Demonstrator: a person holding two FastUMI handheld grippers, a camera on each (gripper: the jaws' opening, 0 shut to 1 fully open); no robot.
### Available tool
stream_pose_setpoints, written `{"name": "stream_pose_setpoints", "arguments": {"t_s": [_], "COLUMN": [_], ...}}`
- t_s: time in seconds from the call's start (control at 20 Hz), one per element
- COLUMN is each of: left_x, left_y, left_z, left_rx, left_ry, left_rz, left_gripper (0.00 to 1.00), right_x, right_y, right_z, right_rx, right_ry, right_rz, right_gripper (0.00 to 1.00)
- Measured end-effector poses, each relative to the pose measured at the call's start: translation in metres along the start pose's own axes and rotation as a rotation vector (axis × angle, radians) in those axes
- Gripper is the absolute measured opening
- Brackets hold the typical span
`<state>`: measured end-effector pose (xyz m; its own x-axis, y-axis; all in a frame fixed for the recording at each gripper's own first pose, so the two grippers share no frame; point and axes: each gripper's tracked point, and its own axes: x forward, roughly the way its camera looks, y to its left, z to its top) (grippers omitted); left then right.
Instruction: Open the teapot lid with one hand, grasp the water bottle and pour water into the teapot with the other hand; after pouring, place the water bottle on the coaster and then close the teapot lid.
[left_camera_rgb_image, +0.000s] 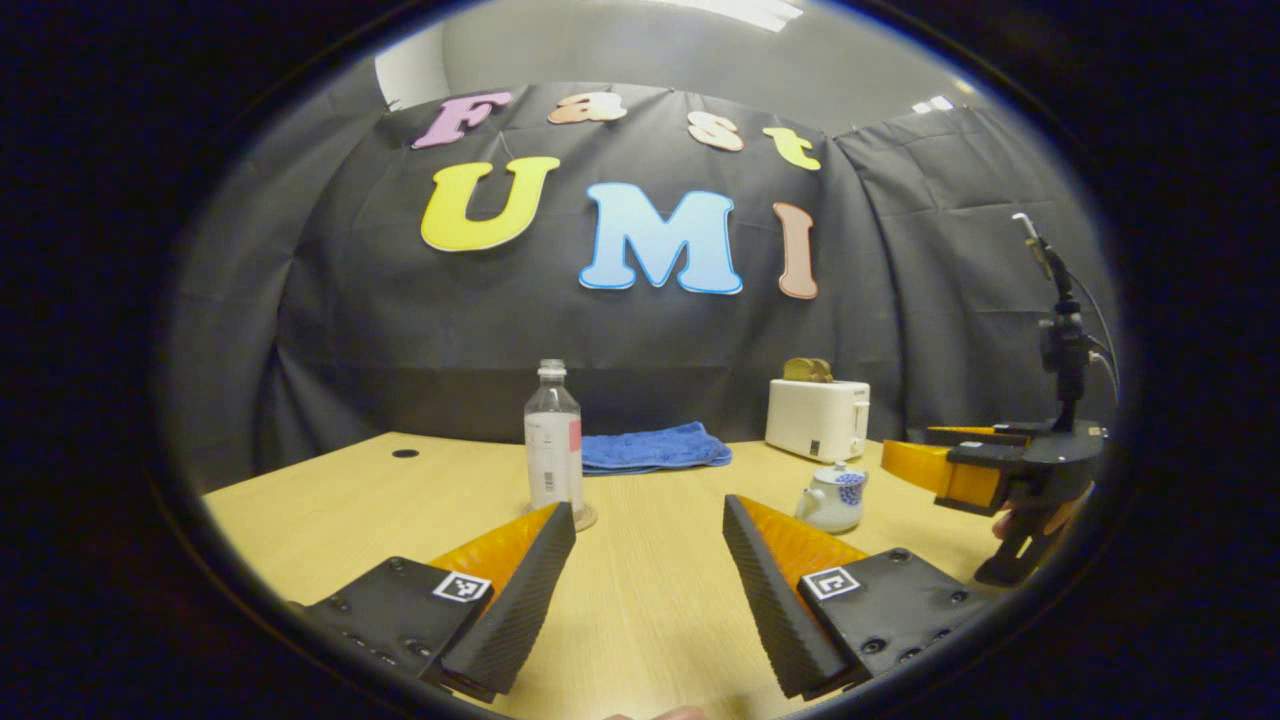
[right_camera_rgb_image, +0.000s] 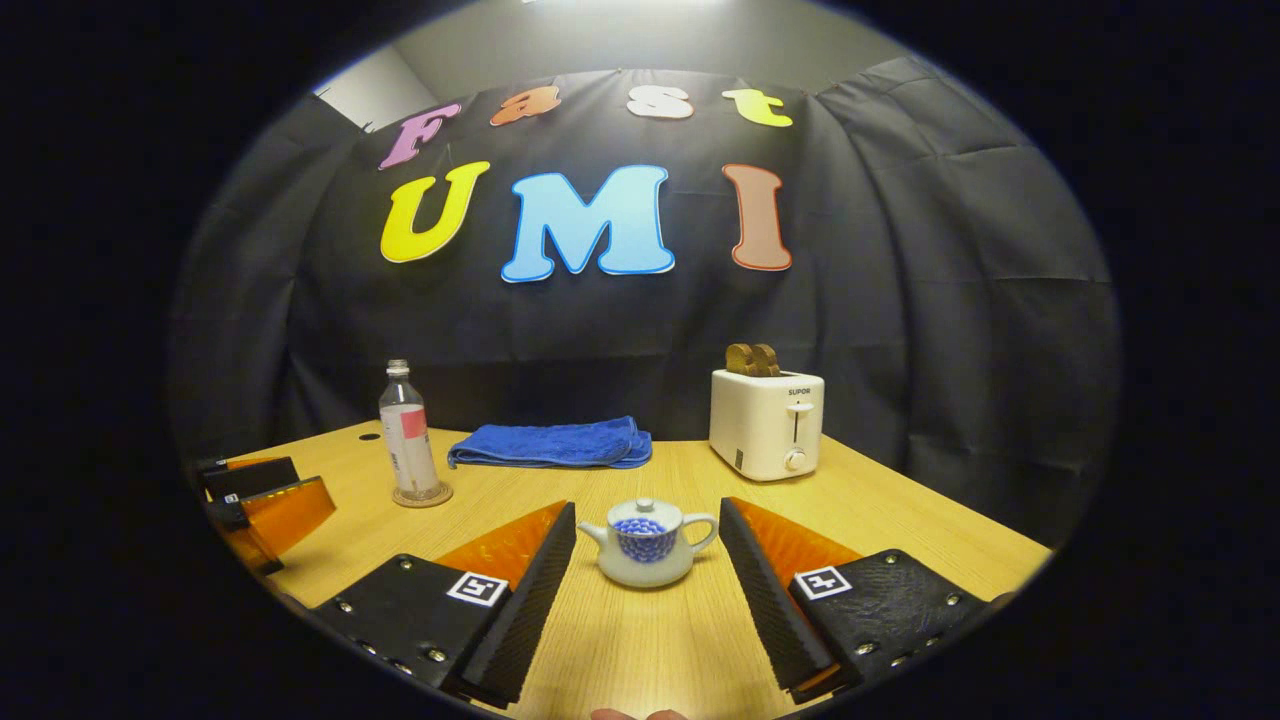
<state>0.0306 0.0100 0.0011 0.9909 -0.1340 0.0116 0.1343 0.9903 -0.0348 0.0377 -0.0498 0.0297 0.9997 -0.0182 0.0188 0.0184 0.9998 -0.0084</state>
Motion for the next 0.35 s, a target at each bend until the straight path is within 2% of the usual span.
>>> {"name": "stream_pose_setpoints", "arguments": {"t_s": [0.15, 0.25, 0.35], "left_x": [-0.011, -0.011, -0.014], "left_y": [-0.014, -0.024, -0.031], "left_z": [-0.003, 0.004, -0.008], "left_rx": [0.032, 0.034, 0.031], "left_ry": [-0.006, -0.032, 0.01], "left_rz": [0.042, 0.046, 0.044], "left_gripper": [1.0, 1.0, 1.0], "right_x": [-0.023, -0.03, -0.029], "right_y": [0.013, 0.026, 0.034], "right_z": [-0.003, -0.009, -0.022], "right_rx": [-0.031, -0.055, -0.041], "right_ry": [-0.042, -0.047, -0.011], "right_rz": [-0.024, -0.004, 0.026], "right_gripper": [0.91, 0.92, 0.92]}}
